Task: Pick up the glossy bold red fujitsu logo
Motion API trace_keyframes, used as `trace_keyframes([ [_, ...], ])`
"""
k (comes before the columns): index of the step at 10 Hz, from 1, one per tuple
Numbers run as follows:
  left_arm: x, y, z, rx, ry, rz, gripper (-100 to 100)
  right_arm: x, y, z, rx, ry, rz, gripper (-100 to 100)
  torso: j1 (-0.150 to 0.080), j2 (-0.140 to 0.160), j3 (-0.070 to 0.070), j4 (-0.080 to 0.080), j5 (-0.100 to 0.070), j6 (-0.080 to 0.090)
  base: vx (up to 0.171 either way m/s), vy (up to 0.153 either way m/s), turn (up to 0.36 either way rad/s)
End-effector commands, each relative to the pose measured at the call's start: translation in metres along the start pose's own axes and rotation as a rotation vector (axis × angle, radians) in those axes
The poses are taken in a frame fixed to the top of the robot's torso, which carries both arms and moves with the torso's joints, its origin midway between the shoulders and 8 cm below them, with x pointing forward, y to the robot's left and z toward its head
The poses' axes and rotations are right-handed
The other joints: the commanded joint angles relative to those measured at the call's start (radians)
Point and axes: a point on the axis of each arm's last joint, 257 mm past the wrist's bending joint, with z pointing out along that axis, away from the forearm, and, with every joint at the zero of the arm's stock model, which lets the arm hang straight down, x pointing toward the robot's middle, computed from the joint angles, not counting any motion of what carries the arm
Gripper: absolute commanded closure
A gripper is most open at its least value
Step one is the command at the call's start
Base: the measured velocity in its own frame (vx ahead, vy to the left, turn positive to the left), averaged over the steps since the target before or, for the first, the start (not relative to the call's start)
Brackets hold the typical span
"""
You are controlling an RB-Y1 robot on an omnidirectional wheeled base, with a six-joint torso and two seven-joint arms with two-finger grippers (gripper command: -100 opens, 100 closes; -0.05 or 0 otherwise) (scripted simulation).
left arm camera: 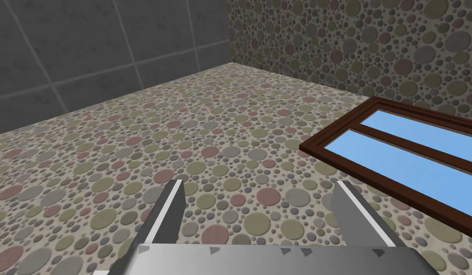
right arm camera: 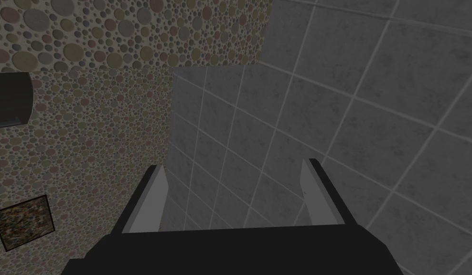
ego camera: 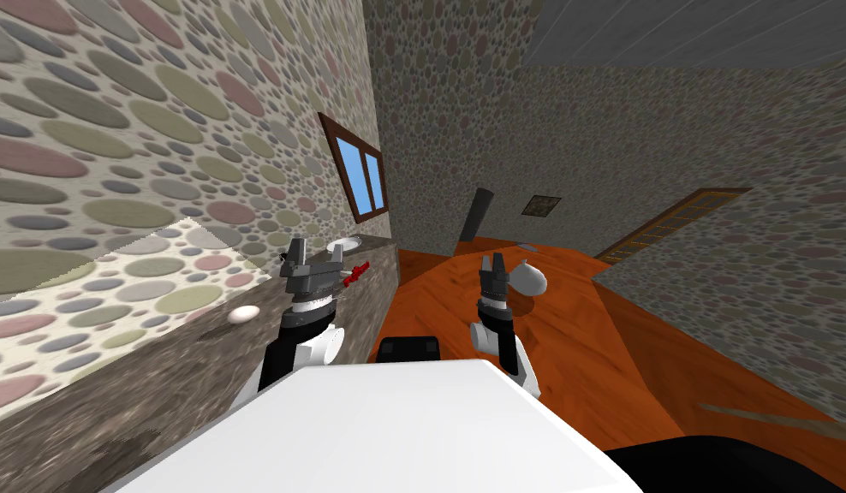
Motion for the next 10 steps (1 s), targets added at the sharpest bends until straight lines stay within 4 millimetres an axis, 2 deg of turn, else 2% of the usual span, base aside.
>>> trace_keyframes([
  [1,-0.002,0.012,-0.002,-0.039,0.012,-0.023,-100,0.000,0.000,0.000,0.000,0.000,0.000,0,0.000,0.000,0.000,0.000,0.000,0.000,0.010,0.006,0.001],
  [10,-0.036,0.085,-0.020,-0.274,-0.076,-0.227,-100,0.000,0.000,0.000,0.000,0.000,0.000,0,0.001,-0.002,-0.001,0.000,0.000,0.000,0.022,0.010,0.001],
])
